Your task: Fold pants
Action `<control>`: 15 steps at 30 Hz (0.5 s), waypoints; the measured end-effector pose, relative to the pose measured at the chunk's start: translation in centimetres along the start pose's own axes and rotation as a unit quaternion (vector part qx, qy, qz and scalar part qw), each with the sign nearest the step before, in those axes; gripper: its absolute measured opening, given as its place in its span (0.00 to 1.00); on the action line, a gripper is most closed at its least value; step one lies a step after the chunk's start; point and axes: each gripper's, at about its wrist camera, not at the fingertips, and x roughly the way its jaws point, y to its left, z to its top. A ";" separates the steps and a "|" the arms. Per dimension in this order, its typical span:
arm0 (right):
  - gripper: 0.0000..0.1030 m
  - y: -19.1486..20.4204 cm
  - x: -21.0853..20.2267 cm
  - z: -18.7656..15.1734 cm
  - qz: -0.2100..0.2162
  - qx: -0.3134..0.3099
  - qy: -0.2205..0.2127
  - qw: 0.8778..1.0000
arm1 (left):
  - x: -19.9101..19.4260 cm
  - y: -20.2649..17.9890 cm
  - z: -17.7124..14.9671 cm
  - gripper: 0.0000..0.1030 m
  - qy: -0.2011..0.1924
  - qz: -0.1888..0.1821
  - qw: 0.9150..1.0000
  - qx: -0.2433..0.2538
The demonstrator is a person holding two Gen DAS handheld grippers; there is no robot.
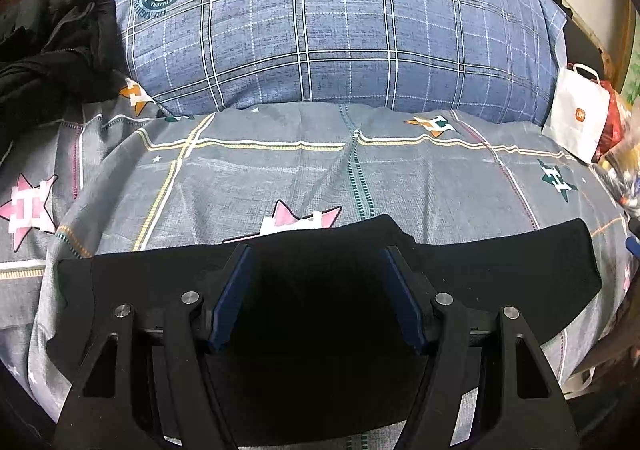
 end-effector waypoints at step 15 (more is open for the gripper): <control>0.53 2.5 -0.1 -2.3 0.108 0.003 0.059 0.992 | -3.3 1.2 0.2 0.80 -0.099 -0.048 0.993 -0.049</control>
